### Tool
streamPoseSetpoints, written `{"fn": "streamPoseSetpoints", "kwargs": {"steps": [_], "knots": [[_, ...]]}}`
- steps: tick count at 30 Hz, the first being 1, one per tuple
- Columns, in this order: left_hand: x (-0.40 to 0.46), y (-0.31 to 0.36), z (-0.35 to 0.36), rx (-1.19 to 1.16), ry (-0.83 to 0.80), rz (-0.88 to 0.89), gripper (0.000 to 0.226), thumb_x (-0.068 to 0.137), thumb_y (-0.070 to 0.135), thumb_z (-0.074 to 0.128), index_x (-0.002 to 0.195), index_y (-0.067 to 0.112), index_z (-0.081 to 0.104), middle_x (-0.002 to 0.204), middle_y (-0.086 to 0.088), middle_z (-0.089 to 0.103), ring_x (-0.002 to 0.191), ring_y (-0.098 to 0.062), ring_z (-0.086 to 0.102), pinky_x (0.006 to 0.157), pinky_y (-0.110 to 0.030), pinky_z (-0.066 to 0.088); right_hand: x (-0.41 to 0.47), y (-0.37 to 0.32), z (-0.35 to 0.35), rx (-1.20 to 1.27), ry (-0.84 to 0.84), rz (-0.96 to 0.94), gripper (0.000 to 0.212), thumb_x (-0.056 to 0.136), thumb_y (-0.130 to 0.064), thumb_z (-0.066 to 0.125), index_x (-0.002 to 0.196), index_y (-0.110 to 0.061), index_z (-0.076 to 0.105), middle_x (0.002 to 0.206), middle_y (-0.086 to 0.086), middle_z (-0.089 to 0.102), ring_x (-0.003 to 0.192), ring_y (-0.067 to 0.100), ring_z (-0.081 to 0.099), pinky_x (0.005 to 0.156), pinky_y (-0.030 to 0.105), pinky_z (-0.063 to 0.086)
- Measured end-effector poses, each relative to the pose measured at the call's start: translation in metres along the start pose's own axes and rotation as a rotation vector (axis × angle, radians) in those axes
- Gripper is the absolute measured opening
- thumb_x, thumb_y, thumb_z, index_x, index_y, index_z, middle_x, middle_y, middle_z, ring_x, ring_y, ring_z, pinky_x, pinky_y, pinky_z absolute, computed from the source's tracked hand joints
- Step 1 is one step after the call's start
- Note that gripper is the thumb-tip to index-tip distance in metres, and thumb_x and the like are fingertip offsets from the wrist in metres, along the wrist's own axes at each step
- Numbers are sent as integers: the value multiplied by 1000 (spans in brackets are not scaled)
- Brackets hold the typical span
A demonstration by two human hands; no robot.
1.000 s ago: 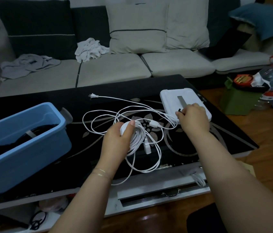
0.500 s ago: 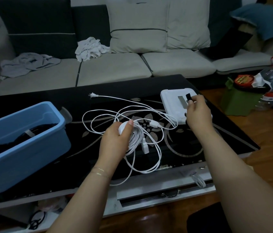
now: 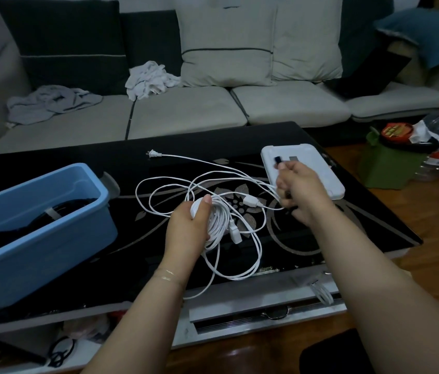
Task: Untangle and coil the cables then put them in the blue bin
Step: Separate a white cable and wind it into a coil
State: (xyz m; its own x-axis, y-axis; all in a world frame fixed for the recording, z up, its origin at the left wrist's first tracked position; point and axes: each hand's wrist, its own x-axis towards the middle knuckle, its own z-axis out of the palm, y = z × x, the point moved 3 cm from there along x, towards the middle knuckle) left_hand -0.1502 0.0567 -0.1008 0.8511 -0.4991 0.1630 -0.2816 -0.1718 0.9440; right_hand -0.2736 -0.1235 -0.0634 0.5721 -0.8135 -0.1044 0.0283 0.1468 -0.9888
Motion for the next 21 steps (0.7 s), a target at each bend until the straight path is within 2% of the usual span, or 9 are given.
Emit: {"fn": "streamPoseSetpoints", "kwargs": {"steps": [3,5,9,15,18,21], "knots": [[2,-1,3,107,-6,24,46,93,55,46,64,19,45,57,4,49,56,-19,54,57,-33,47,-31,5,46,17,-284,84,14,101,-19,44,88,-16,49,51,-6,44,38,4,33,34,14,22],[2,-1,7,141,-27,35,45,93,58,41,66,22,48,61,4,52,62,-23,57,60,-36,47,-47,13,71,-4,-383,111,17,102,-19,41,86,-15,46,50,-5,46,35,5,33,34,13,21],[-3,0,11,38,-63,26,52,99,51,36,58,30,59,47,6,55,52,-19,54,57,-35,44,-54,24,86,-70,-346,93,14,101,-18,41,89,-15,48,47,-6,47,36,3,39,33,12,25],[-2,-2,10,-32,-61,-6,65,101,51,32,47,25,55,42,4,51,45,-13,47,55,-31,39,-52,29,90,-312,-308,-108,14,97,-22,50,83,-22,49,42,-10,52,37,0,42,33,12,28],[0,-6,10,-101,-53,-75,52,93,40,40,47,17,49,48,-4,51,50,-19,45,57,-34,37,-53,29,90,-334,-339,-95,12,96,-20,51,84,-22,48,45,-7,56,37,-1,46,35,8,29],[4,-7,8,-167,9,-159,33,84,29,45,54,17,43,53,-8,44,54,-20,38,56,-34,31,-52,26,85,-340,-368,-49,6,96,-18,51,92,-22,49,50,-3,58,33,2,43,32,12,28]]}}
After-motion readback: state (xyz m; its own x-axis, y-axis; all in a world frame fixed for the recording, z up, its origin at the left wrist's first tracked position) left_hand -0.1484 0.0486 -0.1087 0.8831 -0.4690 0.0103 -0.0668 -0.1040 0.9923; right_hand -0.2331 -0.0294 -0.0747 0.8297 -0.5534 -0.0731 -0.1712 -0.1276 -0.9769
